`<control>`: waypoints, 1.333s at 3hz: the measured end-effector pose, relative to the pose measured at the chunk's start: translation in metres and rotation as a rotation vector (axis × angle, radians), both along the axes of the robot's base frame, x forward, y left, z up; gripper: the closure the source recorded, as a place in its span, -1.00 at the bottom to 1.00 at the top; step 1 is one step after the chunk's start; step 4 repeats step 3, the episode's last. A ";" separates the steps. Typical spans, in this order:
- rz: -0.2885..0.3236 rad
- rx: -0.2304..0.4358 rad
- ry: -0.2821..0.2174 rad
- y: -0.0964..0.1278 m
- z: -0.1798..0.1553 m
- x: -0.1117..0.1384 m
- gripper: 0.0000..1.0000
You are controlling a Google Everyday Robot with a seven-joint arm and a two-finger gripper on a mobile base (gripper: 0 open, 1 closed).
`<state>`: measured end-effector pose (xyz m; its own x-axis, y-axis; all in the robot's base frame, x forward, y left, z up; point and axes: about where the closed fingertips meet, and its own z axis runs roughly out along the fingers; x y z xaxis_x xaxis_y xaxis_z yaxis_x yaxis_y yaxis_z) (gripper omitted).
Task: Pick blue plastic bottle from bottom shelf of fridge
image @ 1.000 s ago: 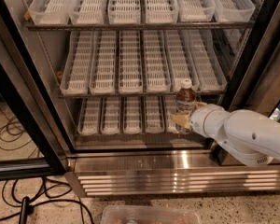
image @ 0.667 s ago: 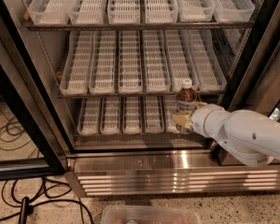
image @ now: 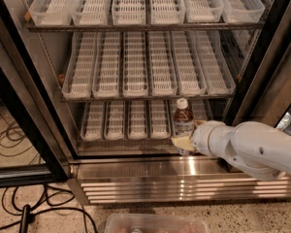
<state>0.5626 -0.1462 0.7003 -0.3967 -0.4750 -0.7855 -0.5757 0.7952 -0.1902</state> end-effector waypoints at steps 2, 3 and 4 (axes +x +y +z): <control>0.276 -0.047 0.156 0.068 -0.044 -0.077 1.00; 0.276 -0.047 0.156 0.068 -0.044 -0.077 1.00; 0.276 -0.047 0.156 0.068 -0.044 -0.077 1.00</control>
Offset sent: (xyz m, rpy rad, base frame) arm -0.1544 0.1245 -0.0756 -0.0521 0.3261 0.5439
